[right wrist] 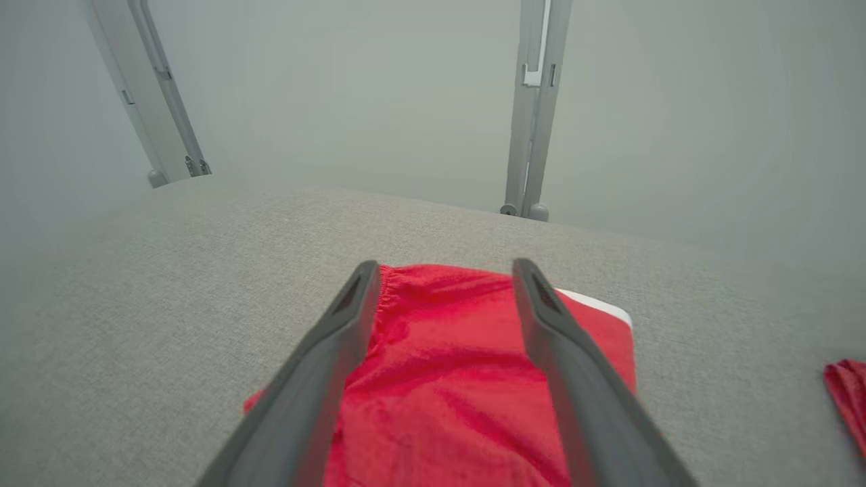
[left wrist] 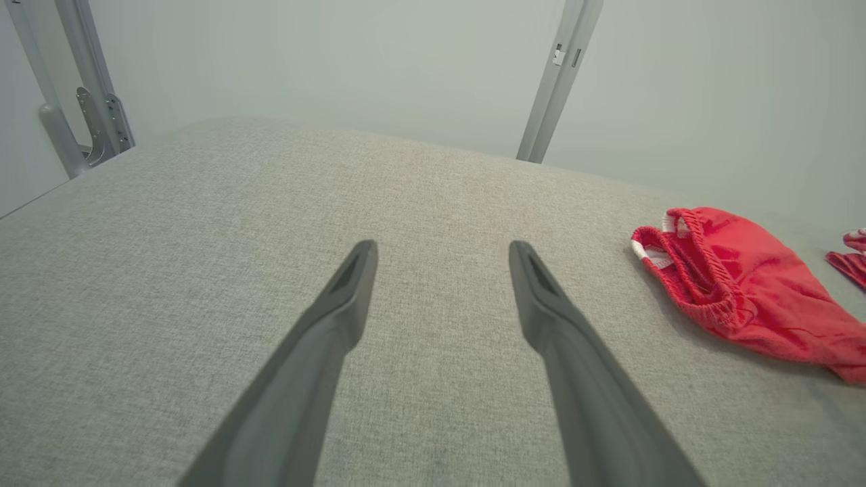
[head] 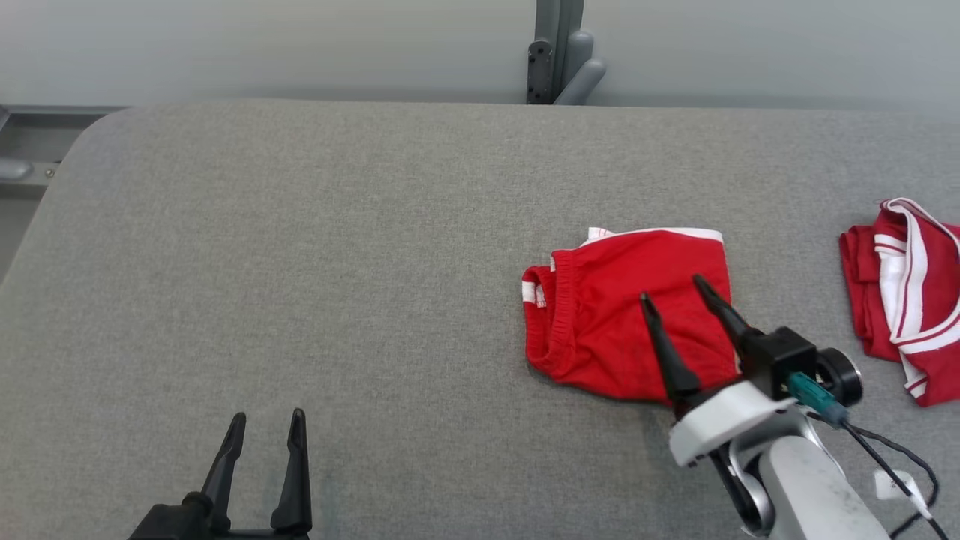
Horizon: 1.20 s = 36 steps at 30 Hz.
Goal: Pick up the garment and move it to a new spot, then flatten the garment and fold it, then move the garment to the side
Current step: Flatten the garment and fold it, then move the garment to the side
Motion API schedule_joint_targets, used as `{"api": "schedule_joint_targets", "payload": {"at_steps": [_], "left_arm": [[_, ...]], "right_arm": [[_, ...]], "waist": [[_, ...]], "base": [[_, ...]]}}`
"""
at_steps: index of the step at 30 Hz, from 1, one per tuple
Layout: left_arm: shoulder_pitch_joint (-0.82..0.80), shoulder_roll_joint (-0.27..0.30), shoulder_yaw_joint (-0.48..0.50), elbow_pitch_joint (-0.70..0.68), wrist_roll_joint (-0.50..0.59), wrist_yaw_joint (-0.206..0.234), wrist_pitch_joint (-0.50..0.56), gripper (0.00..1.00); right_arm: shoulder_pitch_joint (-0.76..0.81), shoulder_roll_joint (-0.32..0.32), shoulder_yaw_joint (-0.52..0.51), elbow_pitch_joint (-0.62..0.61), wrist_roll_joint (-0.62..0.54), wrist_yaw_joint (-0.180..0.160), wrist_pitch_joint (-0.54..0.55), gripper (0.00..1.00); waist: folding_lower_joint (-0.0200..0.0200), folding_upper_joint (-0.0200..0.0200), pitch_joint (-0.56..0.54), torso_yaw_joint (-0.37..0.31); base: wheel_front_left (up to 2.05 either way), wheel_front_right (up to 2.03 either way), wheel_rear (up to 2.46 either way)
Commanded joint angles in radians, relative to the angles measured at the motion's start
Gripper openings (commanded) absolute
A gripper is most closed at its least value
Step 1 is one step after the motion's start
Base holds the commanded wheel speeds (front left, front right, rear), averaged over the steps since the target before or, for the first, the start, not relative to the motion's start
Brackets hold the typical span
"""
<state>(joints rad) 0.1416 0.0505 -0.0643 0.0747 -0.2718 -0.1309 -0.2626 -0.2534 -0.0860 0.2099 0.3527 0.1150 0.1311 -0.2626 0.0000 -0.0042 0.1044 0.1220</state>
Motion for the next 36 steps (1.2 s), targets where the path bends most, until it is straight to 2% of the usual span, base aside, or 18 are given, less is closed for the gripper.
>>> {"api": "schedule_joint_targets", "payload": {"at_steps": [1, 9, 17, 28, 33, 34, 36], "left_arm": [[0.021, 0.001, 0.007, 0.001, -0.004, 0.0, -0.002, 1.0], [0.047, 0.001, 0.023, 0.004, -0.006, 0.0, -0.002, 1.0], [0.056, 0.001, 0.02, 0.022, -0.01, 0.0, -0.002, 1.0], [0.068, 0.001, 0.023, 0.03, -0.015, 0.0, -0.002, 1.0], [0.068, 0.001, 0.023, 0.028, -0.02, 0.0, -0.002, 1.0], [0.064, 0.001, 0.02, 0.025, -0.02, 0.0, -0.002, 1.0], [0.06, 0.001, 0.016, 0.025, -0.02, 0.0, -0.002, 1.0]], "right_arm": [[0.035, -0.007, -0.022, -0.027, -0.01, -0.001, -0.003, 1.0], [0.202, -0.029, -0.205, -0.202, -0.067, -0.001, -0.003, 1.0], [0.354, -0.015, -0.307, -0.255, -0.061, -0.001, -0.003, 1.0], [0.381, -0.017, -0.327, -0.244, -0.051, -0.001, -0.003, 1.0], [0.351, -0.009, -0.298, -0.184, 0.026, -0.001, -0.003, 1.0], [0.311, -0.016, -0.287, -0.124, 0.083, -0.001, 0.004, 1.0], [0.283, -0.023, -0.272, -0.099, 0.111, -0.001, 0.022, 1.0]], "waist": [[0.0, 0.0042, -0.035, -0.028], [0.0, 0.0042, -0.087, -0.049], [0.0, 0.0042, -0.117, -0.046], [0.0, 0.0042, -0.13, -0.058], [0.0, 0.0042, -0.127, -0.06], [0.0, 0.0042, -0.118, -0.061], [0.0, 0.0042, -0.112, -0.061]], "base": [[0.0, 0.0, 0.0], [0.0, 0.0, 0.0], [0.0, 0.0, 0.0], [0.0, 0.0, 0.0], [0.0, 0.0, 0.0], [0.0, 0.0, 0.0], [0.0, 0.0, 0.0]]}}
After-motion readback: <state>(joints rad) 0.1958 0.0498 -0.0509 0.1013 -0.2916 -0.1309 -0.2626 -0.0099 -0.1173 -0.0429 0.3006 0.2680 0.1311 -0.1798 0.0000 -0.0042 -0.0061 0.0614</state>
